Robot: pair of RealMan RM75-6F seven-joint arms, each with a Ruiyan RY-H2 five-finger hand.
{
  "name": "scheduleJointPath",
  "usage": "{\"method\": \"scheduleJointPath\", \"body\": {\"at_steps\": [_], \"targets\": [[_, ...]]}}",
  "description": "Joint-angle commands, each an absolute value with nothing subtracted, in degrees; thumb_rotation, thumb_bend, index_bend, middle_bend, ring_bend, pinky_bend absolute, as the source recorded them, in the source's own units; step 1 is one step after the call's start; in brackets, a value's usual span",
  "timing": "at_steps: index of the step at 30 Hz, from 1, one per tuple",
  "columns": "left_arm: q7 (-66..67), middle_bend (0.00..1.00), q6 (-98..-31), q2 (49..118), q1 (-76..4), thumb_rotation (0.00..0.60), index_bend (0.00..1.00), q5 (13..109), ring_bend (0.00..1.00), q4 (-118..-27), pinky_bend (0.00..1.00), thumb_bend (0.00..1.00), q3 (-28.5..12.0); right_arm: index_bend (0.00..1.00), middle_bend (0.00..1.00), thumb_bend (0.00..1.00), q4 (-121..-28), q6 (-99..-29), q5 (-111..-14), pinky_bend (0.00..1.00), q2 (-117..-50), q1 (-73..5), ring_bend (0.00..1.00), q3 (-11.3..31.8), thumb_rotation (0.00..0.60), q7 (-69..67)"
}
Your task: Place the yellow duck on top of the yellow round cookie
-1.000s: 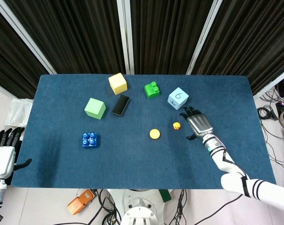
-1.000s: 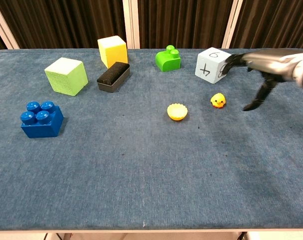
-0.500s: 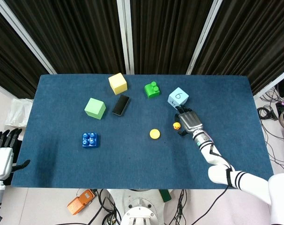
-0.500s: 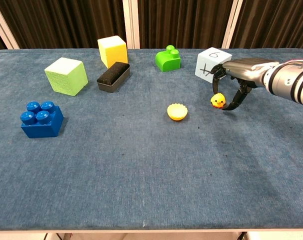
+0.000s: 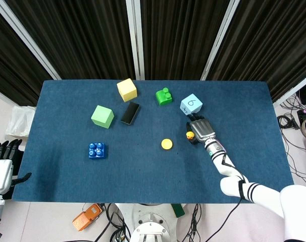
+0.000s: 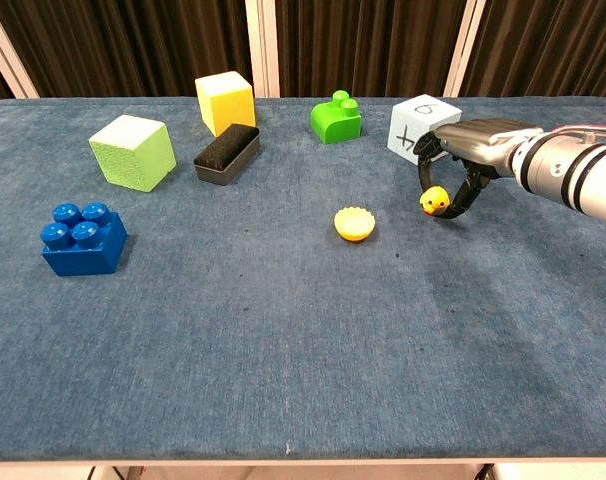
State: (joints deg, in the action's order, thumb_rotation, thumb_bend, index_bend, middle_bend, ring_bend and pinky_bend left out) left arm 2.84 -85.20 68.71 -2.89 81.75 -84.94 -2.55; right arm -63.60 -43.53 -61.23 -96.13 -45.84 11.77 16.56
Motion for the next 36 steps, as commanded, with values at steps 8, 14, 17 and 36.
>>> {"method": "scheduleJointPath", "body": {"at_steps": [8,14,17,36], "targets": [[2.7,0.07,-85.1,68.5,-3.0,0.600,0.07,81.8,0.04,-85.1,0.00,0.02,-2.8,0.66,0.20,0.48,-77.5,-48.4,-66.6,0.26,-87.6,-43.7,0.15,11.9,0.600,12.7],[3.0,0.07,-85.0,68.6,-3.1,0.600,0.07,82.0,0.04,-85.2,0.00,0.02,-2.8,0.65,0.20,0.48,-81.1,-46.7,-66.4,0.26,-87.5,-45.9,0.15,12.0,0.600,14.7],[2.8,0.07,-85.1,68.6,-2.9,0.600,0.07,81.8,0.04,-85.1,0.00,0.02,-2.7,0.64,0.20,0.48,-80.8,-45.9,-65.6,0.26,-88.9,-47.2,0.15,12.2,0.600,15.7],[1.2,0.07,-84.9,69.4,-2.2,0.600,0.07,81.5,0.04,-83.2,0.00,0.02,-2.5,0.54,0.20,0.48,-77.7,-43.8,-60.0,0.25,-93.6,-51.9,0.15,11.4,0.600,21.6]]}}
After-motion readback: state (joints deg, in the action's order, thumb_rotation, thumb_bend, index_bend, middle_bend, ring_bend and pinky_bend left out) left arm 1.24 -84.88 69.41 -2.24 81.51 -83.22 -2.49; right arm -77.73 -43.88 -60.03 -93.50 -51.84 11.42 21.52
